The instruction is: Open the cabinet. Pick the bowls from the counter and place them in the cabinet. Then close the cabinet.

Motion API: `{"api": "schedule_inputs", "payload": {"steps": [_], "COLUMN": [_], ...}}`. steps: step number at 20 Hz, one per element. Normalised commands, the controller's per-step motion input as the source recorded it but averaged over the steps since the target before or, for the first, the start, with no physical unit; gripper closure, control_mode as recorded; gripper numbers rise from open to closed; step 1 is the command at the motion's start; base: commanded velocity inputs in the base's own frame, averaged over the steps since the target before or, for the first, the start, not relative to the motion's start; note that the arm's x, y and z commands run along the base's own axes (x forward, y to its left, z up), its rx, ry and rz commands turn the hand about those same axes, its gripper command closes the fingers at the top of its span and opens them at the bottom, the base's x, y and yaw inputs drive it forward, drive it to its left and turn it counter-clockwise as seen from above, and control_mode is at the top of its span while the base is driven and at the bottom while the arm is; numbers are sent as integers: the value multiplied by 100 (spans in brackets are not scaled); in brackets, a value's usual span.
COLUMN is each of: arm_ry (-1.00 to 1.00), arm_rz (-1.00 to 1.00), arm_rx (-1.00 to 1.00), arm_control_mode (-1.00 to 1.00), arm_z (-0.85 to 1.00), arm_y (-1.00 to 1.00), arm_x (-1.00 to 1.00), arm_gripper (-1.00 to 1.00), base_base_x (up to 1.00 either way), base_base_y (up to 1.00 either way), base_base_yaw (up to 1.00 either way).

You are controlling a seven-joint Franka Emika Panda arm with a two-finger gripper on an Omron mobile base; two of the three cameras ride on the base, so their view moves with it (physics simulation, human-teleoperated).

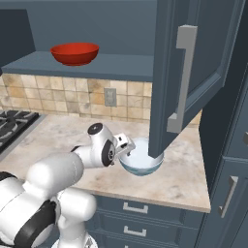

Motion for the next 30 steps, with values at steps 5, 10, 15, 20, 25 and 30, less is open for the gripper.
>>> {"api": "schedule_inputs", "payload": {"steps": [5,10,15,20,25,30], "arm_ry": [4,5,0,-5,-15,-7], "arm_rz": [0,0,0,3,13,11], "arm_rx": [0,0,1,1,0,0], "arm_control_mode": [-100,-100,-100,-100,-100,-100], "arm_z": [-17,-22,-8,1,40,57], "arm_y": [0,0,-13,-11,-1,0], "arm_x": [14,6,0,-14,-35,-29], "arm_gripper": [-100,100,100,100,100,100], "base_base_x": [0,0,0,0,0,0], "base_base_y": [0,0,0,0,0,0], "base_base_yaw": [0,0,0,0,0,0]}}
